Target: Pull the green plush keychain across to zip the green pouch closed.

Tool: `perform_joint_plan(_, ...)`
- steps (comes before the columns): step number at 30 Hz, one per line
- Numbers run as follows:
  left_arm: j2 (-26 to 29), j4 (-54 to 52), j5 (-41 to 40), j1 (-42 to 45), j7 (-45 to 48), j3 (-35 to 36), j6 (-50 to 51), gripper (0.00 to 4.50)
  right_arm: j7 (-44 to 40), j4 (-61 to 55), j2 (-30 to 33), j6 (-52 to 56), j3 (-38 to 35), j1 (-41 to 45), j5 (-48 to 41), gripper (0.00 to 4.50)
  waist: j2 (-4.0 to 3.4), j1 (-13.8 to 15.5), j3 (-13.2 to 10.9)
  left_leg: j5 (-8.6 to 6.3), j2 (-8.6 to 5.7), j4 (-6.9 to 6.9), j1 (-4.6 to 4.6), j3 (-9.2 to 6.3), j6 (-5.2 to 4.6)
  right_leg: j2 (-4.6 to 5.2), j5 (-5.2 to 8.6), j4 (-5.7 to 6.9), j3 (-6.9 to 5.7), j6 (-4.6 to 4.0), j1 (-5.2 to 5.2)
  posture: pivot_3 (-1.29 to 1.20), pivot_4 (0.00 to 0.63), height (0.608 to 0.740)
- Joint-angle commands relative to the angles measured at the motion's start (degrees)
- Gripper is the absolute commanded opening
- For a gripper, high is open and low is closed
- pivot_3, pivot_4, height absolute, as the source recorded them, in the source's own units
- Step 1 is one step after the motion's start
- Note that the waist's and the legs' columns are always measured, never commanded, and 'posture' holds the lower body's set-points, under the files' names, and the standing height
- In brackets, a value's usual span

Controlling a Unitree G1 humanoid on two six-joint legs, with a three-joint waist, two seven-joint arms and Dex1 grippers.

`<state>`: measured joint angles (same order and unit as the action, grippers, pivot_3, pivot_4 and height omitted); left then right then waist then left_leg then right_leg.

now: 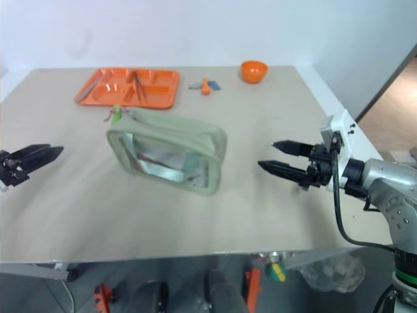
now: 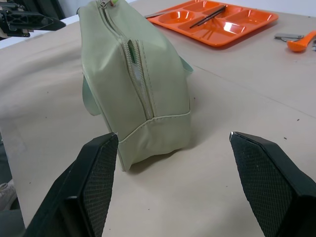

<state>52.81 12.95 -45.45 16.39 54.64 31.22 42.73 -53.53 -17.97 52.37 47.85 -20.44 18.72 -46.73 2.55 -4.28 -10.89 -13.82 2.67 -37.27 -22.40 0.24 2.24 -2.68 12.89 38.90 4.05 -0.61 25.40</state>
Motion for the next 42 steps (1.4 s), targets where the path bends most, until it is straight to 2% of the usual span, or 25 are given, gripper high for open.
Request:
perform_joint_plan(1, 0.1, -2.1, 0.1, 0.0, 0.6, 0.7, -1.2, 4.5, 0.5, -1.5, 1.1, -1.1, 0.4, 0.7, 1.0, 3.72, 0.0, 0.0, 0.0, 0.0, 0.0, 0.0, 0.0, 0.0, 0.0, 0.0, 0.0, 0.0, 0.0, 0.0, 0.0, 0.0, 0.15, 0.74)
perform_joint_plan(14, -0.5, -6.1, -0.6, -1.3, 0.9, 1.9, -1.1, 4.5, -0.1, 0.7, 1.4, -2.3, 4.7, 5.2, 3.9, 3.72, 0.0, 0.0, 0.0, 0.0, 0.0, -0.01, -0.01, 0.0, 0.0, 0.0, 0.0, 0.01, 0.01, 0.0, 0.0, 0.0, 0.15, 0.74)
perform_joint_plan(22, 1.8, -9.3, -6.3, 8.9, 2.0, 1.5, 2.9, 4.5, -3.4, 3.0, 2.7, 4.1, 4.6, 17.7, -3.8, 3.72, 0.0, 0.1, 0.0, 0.0, -0.01, -0.12, -0.04, -0.05, 0.0, -0.03, -0.02, 0.07, -0.1, 0.01, 0.0, 0.0, 0.15, 0.74)
perform_joint_plan(24, 2.5, -10.3, -6.8, 11.7, 2.8, -0.1, 3.3, 4.5, -5.4, 3.1, 3.1, 4.0, 7.5, 21.0, -3.2, 3.72, 0.0, 0.1, 0.0, -0.03, -0.01, -0.09, -0.03, -0.03, -0.03, -0.02, 0.03, 0.05, -0.11, 0.02, -0.01, 0.0, 0.15, 0.74)
perform_joint_plan(31, 2.8, -13.1, -7.3, 19.2, 6.4, -6.1, 3.4, 4.5, -13.9, 5.5, 0.5, -6.7, 25.4, 34.7, 10.6, 3.72, -0.02, -0.1, 0.0, -0.09, 0.02, -0.09, -0.02, 0.09, -0.09, -0.07, 0.05, 0.08, -0.04, 0.03, 0.06, 0.0, 0.15, 0.74)
perform_joint_plan(37, 2.2, -16.7, -7.6, 19.7, 7.5, -8.3, 3.4, 4.5, -18.8, 8.7, -4.2, -13.8, 33.1, 41.0, 18.3, 3.72, -0.03, -0.1, 0.0, -0.11, 0.02, -0.1, -0.11, -0.01, -0.11, -0.05, 0.11, 0.08, -0.11, 0.02, 0.07, 0.0, 0.15, 0.74)
perform_joint_plan(42, 2.4, -19.3, -7.6, 18.3, 7.7, -8.7, 3.5, 4.5, -20.8, 10.9, -7.9, -19.1, 37.9, 42.6, 24.7, 3.72, -0.03, 0.1, 0.0, -0.11, 0.0, -0.12, -0.15, -0.07, -0.11, 0.0, 0.13, 0.08, -0.15, 0.04, 0.08, 0.0, 0.15, 0.74)
